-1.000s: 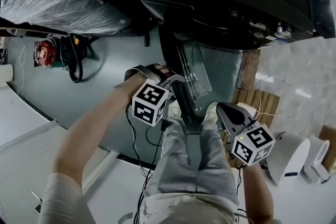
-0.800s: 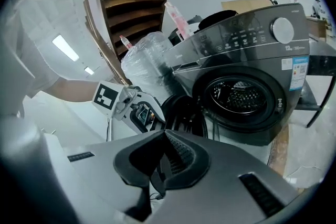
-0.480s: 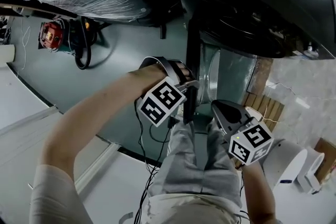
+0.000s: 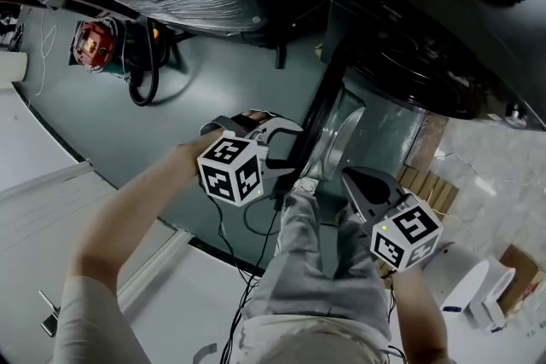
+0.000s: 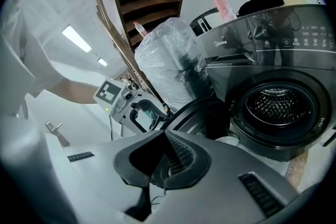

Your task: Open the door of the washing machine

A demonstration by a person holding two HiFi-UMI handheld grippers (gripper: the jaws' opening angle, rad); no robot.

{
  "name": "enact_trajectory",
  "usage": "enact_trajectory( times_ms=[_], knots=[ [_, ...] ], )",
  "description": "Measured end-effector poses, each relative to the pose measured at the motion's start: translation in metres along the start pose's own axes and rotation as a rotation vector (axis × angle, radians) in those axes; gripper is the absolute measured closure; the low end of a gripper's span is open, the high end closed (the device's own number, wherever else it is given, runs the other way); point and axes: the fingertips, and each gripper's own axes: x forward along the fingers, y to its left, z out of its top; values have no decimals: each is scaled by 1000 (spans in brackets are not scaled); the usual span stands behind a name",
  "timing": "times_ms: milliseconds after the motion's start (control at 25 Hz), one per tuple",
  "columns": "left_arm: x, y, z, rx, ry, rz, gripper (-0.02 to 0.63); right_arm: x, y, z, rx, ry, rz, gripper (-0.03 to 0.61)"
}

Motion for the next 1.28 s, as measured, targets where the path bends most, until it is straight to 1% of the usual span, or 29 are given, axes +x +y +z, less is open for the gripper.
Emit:
enact_trajectory(
  times_ms=[80, 200, 320, 400, 520, 640, 720, 800, 920, 1000, 1080, 1200, 1280],
  knots=[
    [-6, 11, -9, -186, -50, 70, 331, 4, 2, 2, 2, 10, 0, 555],
    [-17, 29, -19, -400, -119, 151, 333, 11, 8, 5, -16, 26, 15, 555],
    [-30, 48, -36, -575, -142, 211, 333, 18, 12, 5, -18, 42, 20, 555],
    [-31, 52, -51, -637, -131, 238, 333, 21, 14, 5, -14, 50, 20, 555],
    [-36, 63, -72, -679, -136, 313, 333, 25, 16, 7, -18, 53, 24, 555],
    [-49, 81, -85, -757, -169, 369, 333, 26, 15, 10, -25, 58, 26, 555],
    [-56, 91, -93, -773, -165, 398, 333, 27, 13, 9, -20, 62, 21, 555],
    [-62, 101, -102, -760, -137, 420, 334, 29, 10, 10, -1, 59, 24, 555],
    [-65, 114, -114, -710, -64, 438, 337, 33, 8, 15, 53, 43, 35, 555],
    [-65, 121, -122, -688, -14, 446, 337, 37, 5, 19, 66, 40, 28, 555],
    [-66, 127, -129, -683, 22, 437, 366, 41, 0, 25, 63, 34, 18, 555],
    [-68, 133, -135, -683, 39, 401, 364, 46, -3, 36, 26, 23, 14, 555],
    [-71, 137, -138, -667, 45, 400, 362, 49, -5, 42, -1, 22, 5, 555]
  ],
)
